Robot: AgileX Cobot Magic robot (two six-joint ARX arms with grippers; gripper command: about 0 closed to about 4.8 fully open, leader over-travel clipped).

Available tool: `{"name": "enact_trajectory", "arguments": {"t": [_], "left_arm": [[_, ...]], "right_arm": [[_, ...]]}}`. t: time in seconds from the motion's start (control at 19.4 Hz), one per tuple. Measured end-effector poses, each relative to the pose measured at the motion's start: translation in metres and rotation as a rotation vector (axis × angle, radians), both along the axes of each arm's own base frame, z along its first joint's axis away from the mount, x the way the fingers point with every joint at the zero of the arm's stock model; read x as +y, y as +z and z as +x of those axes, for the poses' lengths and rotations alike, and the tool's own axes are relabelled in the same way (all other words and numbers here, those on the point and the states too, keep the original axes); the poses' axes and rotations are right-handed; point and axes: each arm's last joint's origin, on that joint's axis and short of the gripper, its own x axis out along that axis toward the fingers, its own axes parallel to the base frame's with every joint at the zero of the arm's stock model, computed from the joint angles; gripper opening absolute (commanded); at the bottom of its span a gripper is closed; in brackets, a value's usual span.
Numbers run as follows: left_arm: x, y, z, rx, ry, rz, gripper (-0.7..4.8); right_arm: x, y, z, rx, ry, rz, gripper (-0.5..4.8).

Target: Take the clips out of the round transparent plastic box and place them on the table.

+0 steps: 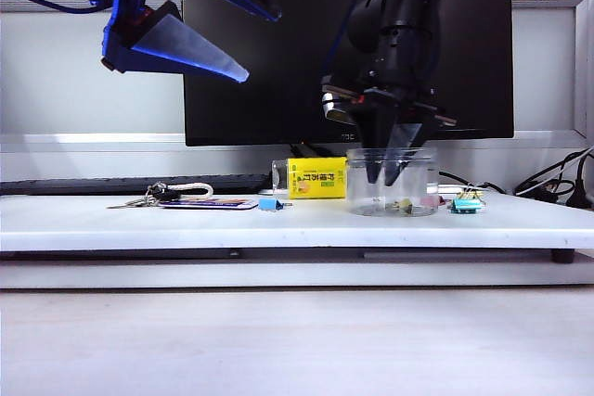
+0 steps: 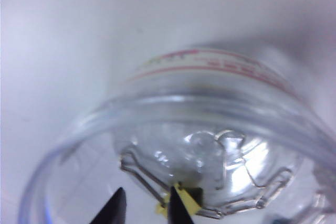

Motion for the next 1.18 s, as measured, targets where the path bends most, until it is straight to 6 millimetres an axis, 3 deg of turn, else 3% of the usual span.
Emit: {"name": "enact_trajectory", "arguments": {"t": [0.21, 0.62, 0.87, 1.03, 1.18], "left_arm": [[0.0, 0.0, 0.0, 0.002, 0.0, 0.001, 3.08], [0.001, -0.002, -0.001, -0.029, -0.027, 0.022, 3.09], [0.001, -0.002, 0.0, -0.079, -0.012, 0.049, 3.08], [0.001, -0.001, 0.001, -0.101, 0.006, 0.064, 3.08], [0.001, -0.001, 0.001, -0.106, 0.007, 0.065, 3.08]], "right_arm": [[0.0, 0.0, 0.0, 0.0, 0.002, 0.002, 1.29], [-0.001, 0.0, 0.0, -0.092, 0.34, -0.092, 1.27], [0.01, -0.003, -0.005, -0.122, 0.517, -0.157, 1.27], [0.009, -0.014, -0.009, -0.08, 0.54, -0.183, 1.26], [0.007, -0.013, -0.011, -0.08, 0.545, -0.204, 1.26]]}}
